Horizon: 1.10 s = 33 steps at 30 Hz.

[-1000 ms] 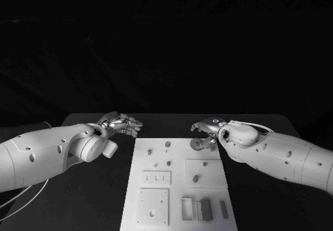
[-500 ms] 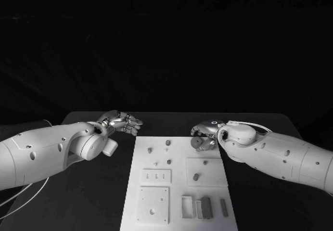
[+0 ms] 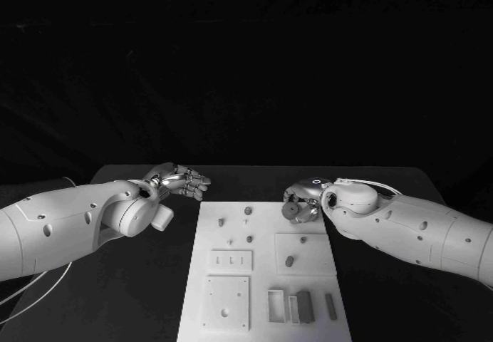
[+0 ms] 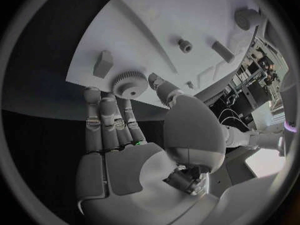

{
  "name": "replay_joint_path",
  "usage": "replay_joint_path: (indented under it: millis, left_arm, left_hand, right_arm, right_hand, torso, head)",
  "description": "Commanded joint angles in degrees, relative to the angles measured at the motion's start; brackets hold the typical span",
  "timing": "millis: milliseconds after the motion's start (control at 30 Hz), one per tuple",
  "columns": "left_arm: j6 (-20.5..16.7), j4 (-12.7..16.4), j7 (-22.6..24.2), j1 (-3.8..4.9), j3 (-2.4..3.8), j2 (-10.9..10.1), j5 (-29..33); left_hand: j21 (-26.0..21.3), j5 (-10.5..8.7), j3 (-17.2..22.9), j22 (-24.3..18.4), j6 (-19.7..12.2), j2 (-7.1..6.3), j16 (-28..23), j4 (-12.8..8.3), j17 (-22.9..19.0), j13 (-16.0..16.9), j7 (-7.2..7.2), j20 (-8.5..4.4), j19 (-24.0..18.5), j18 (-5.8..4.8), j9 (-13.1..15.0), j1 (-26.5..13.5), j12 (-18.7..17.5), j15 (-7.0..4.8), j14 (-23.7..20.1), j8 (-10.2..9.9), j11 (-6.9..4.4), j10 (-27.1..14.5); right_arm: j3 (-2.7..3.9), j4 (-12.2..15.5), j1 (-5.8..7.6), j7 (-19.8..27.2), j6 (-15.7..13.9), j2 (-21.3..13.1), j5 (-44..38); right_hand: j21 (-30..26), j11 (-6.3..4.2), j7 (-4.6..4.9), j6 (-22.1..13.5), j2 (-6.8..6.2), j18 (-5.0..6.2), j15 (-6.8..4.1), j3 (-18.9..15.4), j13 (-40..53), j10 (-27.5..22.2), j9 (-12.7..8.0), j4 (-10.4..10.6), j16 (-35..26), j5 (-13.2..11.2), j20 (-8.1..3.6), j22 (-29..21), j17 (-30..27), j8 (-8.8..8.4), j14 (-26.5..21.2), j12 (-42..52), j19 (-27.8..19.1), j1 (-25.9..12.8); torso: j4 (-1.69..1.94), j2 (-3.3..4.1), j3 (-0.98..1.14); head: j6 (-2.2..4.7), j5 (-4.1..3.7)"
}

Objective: Assemble the parts on the task board

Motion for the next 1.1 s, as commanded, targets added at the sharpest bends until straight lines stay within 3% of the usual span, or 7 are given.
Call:
replay_joint_path:
  millis: [33, 400, 567, 867, 967, 1100]
  left_arm:
    - [0.89, 0.15, 0.27, 0.07, 0.04, 0.11, -0.11]
    - [0.96, 0.21, 0.16, 0.07, 0.03, 0.03, -0.11]
    - [0.96, 0.32, 0.12, 0.07, 0.04, -0.05, -0.12]
    - [0.93, 0.47, 0.13, 0.07, 0.04, -0.14, -0.16]
    - [0.93, 0.47, 0.12, 0.07, 0.04, -0.18, -0.16]
    - [0.9, 0.48, 0.13, 0.07, 0.04, -0.22, -0.16]
  left_hand:
    - [-0.3, 0.0, 0.26, 0.1, 0.41, 0.07, -0.37, -0.09, 0.07, 0.11, 0.0, -0.46, -0.08, 0.95, -0.02, -0.33, -0.3, 0.04, 0.4, -0.24, 0.15, 0.44]
    - [-0.32, 0.0, 0.26, 0.11, 0.41, 0.07, -0.42, -0.09, 0.12, 0.14, 0.01, -0.46, -0.08, 0.94, -0.02, -0.33, -0.34, 0.04, 0.4, -0.26, 0.15, 0.43]
    - [-0.33, 0.0, 0.26, 0.11, 0.41, 0.05, -0.44, -0.1, 0.14, 0.15, 0.01, -0.46, -0.08, 0.94, -0.02, -0.33, -0.35, 0.04, 0.41, -0.27, 0.16, 0.43]
    - [-0.35, 0.0, 0.27, 0.12, 0.41, 0.05, -0.48, -0.1, 0.17, 0.17, 0.01, -0.47, -0.09, 0.94, -0.02, -0.32, -0.37, 0.04, 0.41, -0.28, 0.16, 0.43]
    - [-0.35, 0.0, 0.27, 0.12, 0.41, 0.05, -0.49, -0.1, 0.19, 0.18, 0.01, -0.47, -0.08, 0.94, -0.02, -0.32, -0.38, 0.04, 0.42, -0.28, 0.16, 0.43]
    - [-0.36, 0.0, 0.28, 0.13, 0.41, 0.05, -0.51, -0.11, 0.2, 0.19, 0.01, -0.47, -0.09, 0.94, -0.02, -0.32, -0.39, 0.04, 0.42, -0.28, 0.16, 0.43]
  right_arm:
    - [-0.13, -0.25, -0.25, 0.34, 0.88, 0.37, -1.03]
    - [-0.5, -1.2, -0.73, 0.1, 0.79, 1.48, -2.48]
    - [-0.68, -0.98, -0.78, -0.14, 0.98, 1.34, -3.54]
    - [-0.82, -0.09, -0.78, -0.61, -0.97, 0.84, -4.69]
    - [-0.82, 0.03, -0.78, -0.84, -1.5, 0.7, -4.92]
    - [-0.82, -0.01, -0.78, -0.88, -2.34, 0.7, -4.97]
  right_hand:
    - [0.35, -0.1, 0.03, 0.14, 0.21, 5.45, -0.43, 0.35, 0.14, 0.61, 0.11, -0.01, 0.34, 0.13, -0.28, 0.73, -0.12, 0.3, 0.09, 0.41, 0.09, 0.98]
    - [0.41, -0.27, -0.06, -0.72, 0.36, 5.45, -0.6, 0.42, 0.2, 0.83, 0.19, -0.43, 0.34, 0.09, -0.32, 0.73, -0.36, 0.22, 0.24, 0.39, 0.11, 1.62]
    - [0.43, -0.35, -0.16, -0.82, 1.11, 5.45, -0.67, 0.53, 0.35, 1.37, 0.41, -1.55, 0.38, 0.08, -0.35, 0.73, -0.53, 0.53, 0.24, 0.56, 0.03, 2.82]
    - [1.0, -2.3, 1.96, 3.91, 6.24, 5.45, -2.56, -1.93, 2.33, 5.64, 1.4, -8.03, 0.5, 0.15, -0.46, 0.76, -1.18, 3.16, 1.76, 2.57, 0.77, 4.33]
    - [1.12, -2.95, 3.05, 6.35, 7.27, 5.45, -3.2, -2.31, 2.95, 6.9, 1.61, -9.53, 0.35, 0.22, -0.6, 0.68, -1.43, 3.91, 2.6, 3.0, 1.27, 4.03]
    - [1.15, -3.13, 3.62, 8.01, 7.95, 5.45, -3.37, -2.34, 3.3, 7.5, 1.64, -10.13, 0.2, 0.25, -0.72, 0.63, -1.59, 4.2, 3.07, 3.03, 1.59, 3.76]
  torso:
    - [0.04, 0.0, 0.02]
    - [0.14, 0.05, -0.02]
    - [0.06, -0.01, -0.04]
    - [0.03, -0.05, -0.03]
    - [0.08, -0.04, -0.02]
    - [0.07, -0.04, -0.04]
  head:
    - [-0.02, -0.06]
    - [-0.22, -0.09]
    - [-0.42, -0.09]
    - [-0.46, -0.15]
    - [-0.47, -0.21]
    - [-0.43, -0.27]
